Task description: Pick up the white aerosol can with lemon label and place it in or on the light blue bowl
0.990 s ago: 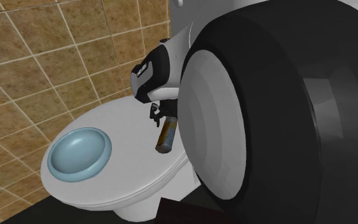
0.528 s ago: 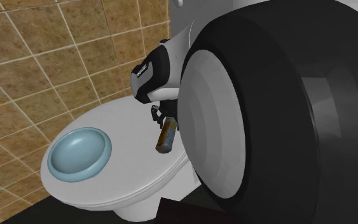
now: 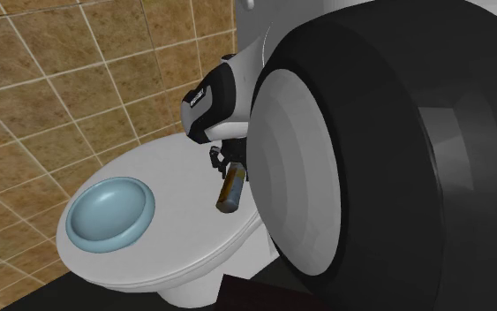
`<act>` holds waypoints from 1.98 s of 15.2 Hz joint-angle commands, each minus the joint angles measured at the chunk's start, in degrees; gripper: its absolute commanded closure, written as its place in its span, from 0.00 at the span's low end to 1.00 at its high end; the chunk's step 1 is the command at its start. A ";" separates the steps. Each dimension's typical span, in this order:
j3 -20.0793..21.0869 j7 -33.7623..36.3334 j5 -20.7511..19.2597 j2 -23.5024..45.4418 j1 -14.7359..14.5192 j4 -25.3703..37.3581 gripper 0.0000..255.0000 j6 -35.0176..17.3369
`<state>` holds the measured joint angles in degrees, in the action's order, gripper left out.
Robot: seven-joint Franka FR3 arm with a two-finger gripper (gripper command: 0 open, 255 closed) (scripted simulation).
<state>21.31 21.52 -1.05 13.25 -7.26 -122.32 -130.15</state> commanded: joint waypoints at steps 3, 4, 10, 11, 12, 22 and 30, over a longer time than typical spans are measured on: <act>0.22 -0.37 0.68 -1.53 0.20 0.62 1.00 2.08; 0.28 -0.49 0.90 -2.03 0.26 0.85 1.00 2.78; 0.54 -1.10 2.07 -4.79 0.57 2.50 1.00 7.01; 0.57 -1.19 2.24 -5.21 0.61 2.82 1.00 7.73; 0.60 -1.27 2.41 -5.62 0.65 3.15 1.00 8.45; 0.69 -1.87 3.72 -9.11 0.97 7.15 1.00 15.71; 0.63 -2.06 4.36 -11.03 1.14 11.25 1.00 21.61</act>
<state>21.95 19.43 3.31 2.26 -6.13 -111.92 -109.42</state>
